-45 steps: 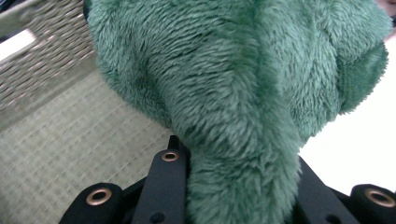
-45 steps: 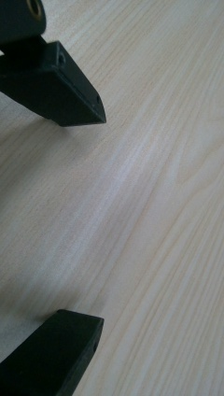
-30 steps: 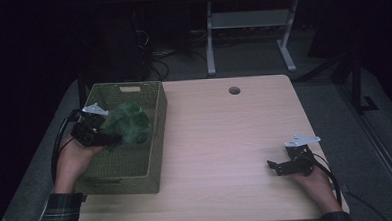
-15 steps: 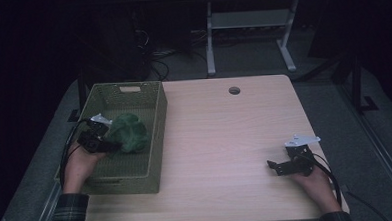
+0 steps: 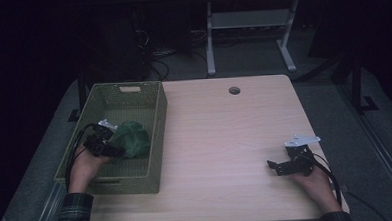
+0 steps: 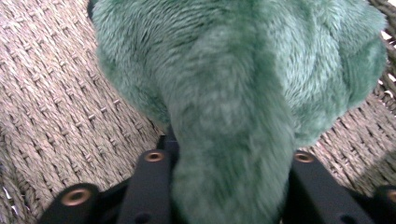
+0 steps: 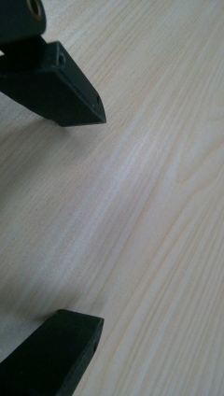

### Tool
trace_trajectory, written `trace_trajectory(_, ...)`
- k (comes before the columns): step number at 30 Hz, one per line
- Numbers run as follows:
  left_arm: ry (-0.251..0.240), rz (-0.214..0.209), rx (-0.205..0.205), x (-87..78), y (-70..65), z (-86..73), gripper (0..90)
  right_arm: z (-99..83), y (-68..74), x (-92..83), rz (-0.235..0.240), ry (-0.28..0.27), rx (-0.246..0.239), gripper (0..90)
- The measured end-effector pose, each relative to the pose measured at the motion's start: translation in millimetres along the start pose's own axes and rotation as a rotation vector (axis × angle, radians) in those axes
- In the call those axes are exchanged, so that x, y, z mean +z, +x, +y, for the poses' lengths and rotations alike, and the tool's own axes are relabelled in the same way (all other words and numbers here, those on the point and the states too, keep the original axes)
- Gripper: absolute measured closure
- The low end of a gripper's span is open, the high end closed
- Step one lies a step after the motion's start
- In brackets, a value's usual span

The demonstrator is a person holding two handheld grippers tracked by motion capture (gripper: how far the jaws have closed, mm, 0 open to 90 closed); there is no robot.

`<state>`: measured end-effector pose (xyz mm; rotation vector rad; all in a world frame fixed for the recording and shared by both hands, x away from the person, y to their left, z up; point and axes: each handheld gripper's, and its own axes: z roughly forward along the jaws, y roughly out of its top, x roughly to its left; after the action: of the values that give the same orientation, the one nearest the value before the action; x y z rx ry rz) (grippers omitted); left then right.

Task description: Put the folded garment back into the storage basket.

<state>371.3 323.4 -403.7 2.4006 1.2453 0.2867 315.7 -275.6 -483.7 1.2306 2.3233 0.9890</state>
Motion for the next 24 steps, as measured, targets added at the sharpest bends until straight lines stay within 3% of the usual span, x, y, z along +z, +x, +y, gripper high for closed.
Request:
trace_trajectory(3, 0.0, 0.006, 0.004, 0.9, -0.1, -0.3, 56.4, 0.0, 0.2, -0.1, 0.0, 0.001, 0.003, 3.5)
trace_trajectory(9, -0.019, -0.014, -0.012, -0.5, 3.8, -2.8, 33.1, 0.0, 0.2, -0.1, 0.0, 0.001, 0.002, 3.5)
trace_trajectory(14, -0.059, -0.023, -0.004, -8.0, 4.0, -2.5, 18.5, 0.0, 0.2, -0.1, 0.0, 0.002, 0.003, 3.5)
trace_trajectory(20, -0.089, -0.006, 0.005, -23.9, 4.2, 0.9, 16.5, 0.0, 0.2, -0.1, 0.0, 0.001, 0.004, 3.5)
trace_trajectory(24, -0.137, -0.013, 0.004, -38.5, -1.7, 7.0, 16.5, 0.0, 0.0, 0.0, 0.0, 0.0, 0.001, 3.5)
